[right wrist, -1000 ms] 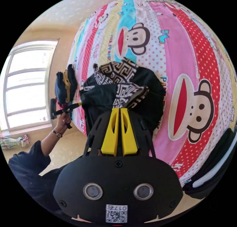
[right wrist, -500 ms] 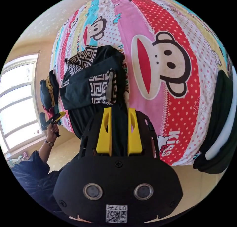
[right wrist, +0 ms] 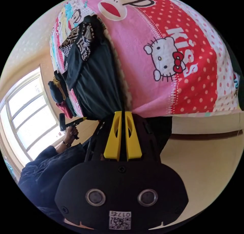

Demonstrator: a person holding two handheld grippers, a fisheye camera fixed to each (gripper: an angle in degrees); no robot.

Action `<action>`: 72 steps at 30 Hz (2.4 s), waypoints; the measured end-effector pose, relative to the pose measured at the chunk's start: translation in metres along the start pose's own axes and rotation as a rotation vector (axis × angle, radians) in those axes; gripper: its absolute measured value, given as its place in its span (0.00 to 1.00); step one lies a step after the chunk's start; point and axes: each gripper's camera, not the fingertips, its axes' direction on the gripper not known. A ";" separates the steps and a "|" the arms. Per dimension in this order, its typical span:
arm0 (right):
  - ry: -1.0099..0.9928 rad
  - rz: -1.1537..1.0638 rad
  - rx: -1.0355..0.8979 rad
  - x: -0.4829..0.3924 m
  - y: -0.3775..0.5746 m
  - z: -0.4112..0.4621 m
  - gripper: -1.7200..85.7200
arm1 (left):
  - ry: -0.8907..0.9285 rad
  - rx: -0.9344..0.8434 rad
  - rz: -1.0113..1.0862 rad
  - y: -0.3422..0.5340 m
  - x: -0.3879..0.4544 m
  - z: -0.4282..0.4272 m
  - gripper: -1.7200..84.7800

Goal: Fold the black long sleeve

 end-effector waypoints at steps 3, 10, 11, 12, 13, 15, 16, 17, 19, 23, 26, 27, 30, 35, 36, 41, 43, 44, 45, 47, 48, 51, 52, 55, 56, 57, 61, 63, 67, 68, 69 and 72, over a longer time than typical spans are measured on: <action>-0.061 -0.055 0.062 -0.027 0.005 -0.044 0.05 | 0.167 0.007 0.046 0.002 -0.004 -0.044 0.02; -0.106 -0.197 0.229 -0.094 -0.061 -0.103 0.07 | 0.217 0.337 -0.040 -0.040 -0.017 -0.159 0.10; -0.118 -0.207 0.246 -0.099 -0.077 -0.106 0.09 | 0.218 0.361 -0.059 -0.045 -0.019 -0.163 0.11; -0.113 -0.205 0.249 -0.101 -0.084 -0.107 0.10 | 0.222 0.384 -0.086 -0.054 -0.024 -0.169 0.13; -0.083 -0.188 0.246 -0.101 -0.095 -0.109 0.12 | 0.217 0.384 -0.090 -0.062 -0.027 -0.171 0.14; -0.044 -0.165 0.247 -0.097 -0.102 -0.109 0.14 | 0.169 0.357 -0.084 -0.068 -0.027 -0.168 0.14; -0.043 -0.170 0.251 -0.093 -0.102 -0.106 0.14 | 0.114 0.333 -0.074 -0.070 -0.026 -0.162 0.15; -0.044 -0.174 0.247 -0.088 -0.099 -0.099 0.15 | 0.082 0.318 -0.069 -0.070 -0.026 -0.157 0.15; -0.038 -0.148 0.225 -0.077 -0.094 -0.083 0.15 | -0.050 0.257 -0.052 -0.066 -0.024 -0.136 0.16; -0.059 -0.095 0.221 -0.060 -0.082 -0.047 0.15 | -0.039 0.181 -0.081 -0.061 -0.032 -0.103 0.17; -0.022 -0.073 0.232 -0.062 -0.082 -0.032 0.13 | 0.019 0.228 -0.169 -0.056 -0.045 -0.100 0.15; -0.005 -0.070 0.228 -0.063 -0.083 -0.029 0.12 | 0.037 0.230 -0.194 -0.056 -0.050 -0.100 0.15; 0.045 -0.045 0.220 -0.065 -0.081 -0.026 0.08 | 0.042 0.204 -0.186 -0.053 -0.054 -0.106 0.10; -0.119 -0.198 0.218 -0.088 -0.040 -0.067 0.05 | 0.114 0.165 -0.046 -0.027 -0.044 -0.135 0.04; -0.138 -0.218 0.214 -0.091 -0.032 -0.073 0.05 | 0.187 0.170 -0.004 -0.014 -0.044 -0.146 0.03; -0.312 -0.318 0.221 -0.106 0.052 -0.137 0.04 | 0.349 0.273 0.083 0.049 -0.044 -0.196 0.02; -0.376 -0.312 0.242 -0.106 0.082 -0.158 0.04 | 0.462 0.291 0.137 0.082 -0.041 -0.214 0.02; -0.408 -0.299 0.254 -0.104 0.103 -0.170 0.04 | 0.504 0.292 0.146 0.090 -0.041 -0.217 0.02; -0.425 -0.295 0.259 -0.103 0.113 -0.174 0.04 | 0.595 0.295 0.153 0.107 -0.042 -0.220 0.02; -0.463 -0.241 0.269 -0.092 0.150 -0.182 0.04 | 0.699 0.310 0.122 0.133 -0.046 -0.217 0.02; -0.466 -0.216 0.267 -0.087 0.158 -0.182 0.04 | 0.733 0.329 0.071 0.150 -0.051 -0.210 0.02; -0.493 -0.110 0.292 -0.056 0.181 -0.172 0.04 | 0.812 0.326 -0.059 0.171 -0.066 -0.182 0.02; -0.540 -0.047 0.316 -0.042 0.181 -0.166 0.04 | 0.836 0.349 -0.092 0.172 -0.071 -0.175 0.02; -0.679 -0.022 0.365 -0.036 0.151 -0.158 0.04 | 0.861 0.395 -0.117 0.146 -0.071 -0.175 0.02; -0.659 -0.030 0.342 -0.043 0.126 -0.157 0.04 | 0.848 0.393 -0.118 0.137 -0.069 -0.177 0.02; -0.639 -0.025 0.330 -0.047 0.112 -0.157 0.04 | 0.808 0.381 -0.112 0.113 -0.063 -0.183 0.02; -0.548 -0.094 0.300 -0.105 0.001 -0.172 0.04 | 0.693 0.405 -0.036 0.013 -0.034 -0.223 0.02; -0.503 -0.122 0.314 -0.136 -0.047 -0.183 0.05 | 0.600 0.445 -0.016 -0.034 -0.019 -0.246 0.03; -0.548 -0.081 0.425 -0.182 -0.123 -0.199 0.08 | 0.459 0.551 -0.070 -0.117 0.000 -0.269 0.08; -0.613 -0.037 0.463 -0.183 -0.133 -0.198 0.10 | 0.455 0.556 -0.094 -0.124 -0.001 -0.267 0.09; -0.634 -0.014 0.472 -0.182 -0.136 -0.195 0.11 | 0.454 0.559 -0.138 -0.134 -0.006 -0.258 0.11; -0.523 0.022 0.445 -0.184 -0.139 -0.169 0.11 | 0.358 0.540 -0.151 -0.138 -0.011 -0.222 0.13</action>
